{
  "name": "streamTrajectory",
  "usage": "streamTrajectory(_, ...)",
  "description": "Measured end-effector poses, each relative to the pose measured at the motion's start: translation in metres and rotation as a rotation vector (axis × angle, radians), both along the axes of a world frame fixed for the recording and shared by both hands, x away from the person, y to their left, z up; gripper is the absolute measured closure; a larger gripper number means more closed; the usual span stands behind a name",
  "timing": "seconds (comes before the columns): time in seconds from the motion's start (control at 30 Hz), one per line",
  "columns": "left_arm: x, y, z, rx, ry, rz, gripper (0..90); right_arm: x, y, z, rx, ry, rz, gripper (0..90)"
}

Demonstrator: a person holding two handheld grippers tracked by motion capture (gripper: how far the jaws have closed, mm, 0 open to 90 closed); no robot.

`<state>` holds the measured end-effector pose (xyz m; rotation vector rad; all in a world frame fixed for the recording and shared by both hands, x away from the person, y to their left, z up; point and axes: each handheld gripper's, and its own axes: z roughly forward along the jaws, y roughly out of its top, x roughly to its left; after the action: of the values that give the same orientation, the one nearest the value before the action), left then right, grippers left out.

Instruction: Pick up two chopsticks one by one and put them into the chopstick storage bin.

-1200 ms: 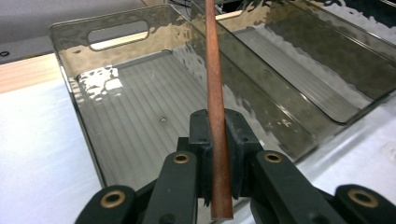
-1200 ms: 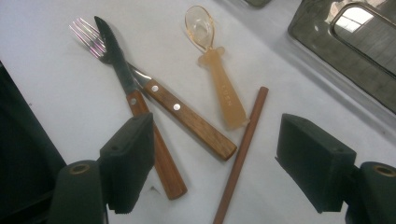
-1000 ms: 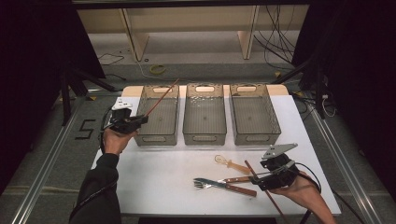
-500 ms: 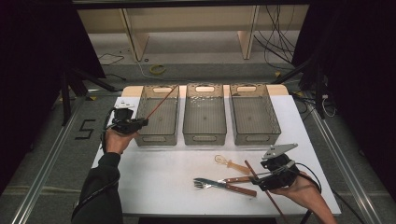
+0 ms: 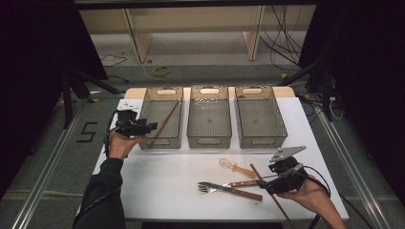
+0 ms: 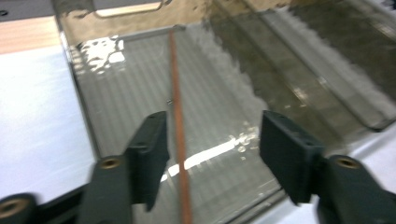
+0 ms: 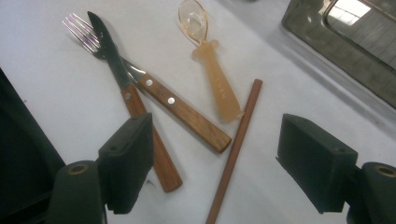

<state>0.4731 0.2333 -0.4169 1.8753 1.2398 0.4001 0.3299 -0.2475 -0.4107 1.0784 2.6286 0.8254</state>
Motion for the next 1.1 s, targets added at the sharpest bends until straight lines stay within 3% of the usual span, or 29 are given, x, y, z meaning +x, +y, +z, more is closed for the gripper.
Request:
streamTrajectory(0.23,-0.021,-0.004,0.008,-0.087,-0.041,-0.063,29.0,0.001,-0.001,0.0,-0.009,0.022,-0.02,27.7)
streamTrajectory(0.53,-0.041,-0.01,0.01,-0.132,-0.07,-0.124,23.3,0.002,-0.001,-0.004,-0.051,0.051,-0.034,26.5)
streamTrajectory(0.63,-0.048,-0.012,0.012,-0.168,-0.082,-0.144,22.6,0.003,-0.001,-0.005,-0.069,0.064,-0.04,25.7)
streamTrajectory(0.83,-0.063,-0.022,0.01,-0.177,-0.086,-0.193,22.2,0.004,-0.001,-0.007,-0.094,0.094,-0.045,27.7)
streamTrajectory(0.93,-0.072,-0.03,0.006,-0.158,-0.086,-0.227,22.2,0.004,0.0,-0.01,-0.116,0.12,-0.04,30.0)
streamTrajectory(1.1,-0.082,-0.041,0.003,-0.162,-0.08,-0.263,21.6,0.004,0.001,-0.016,-0.176,0.151,-0.04,35.6)
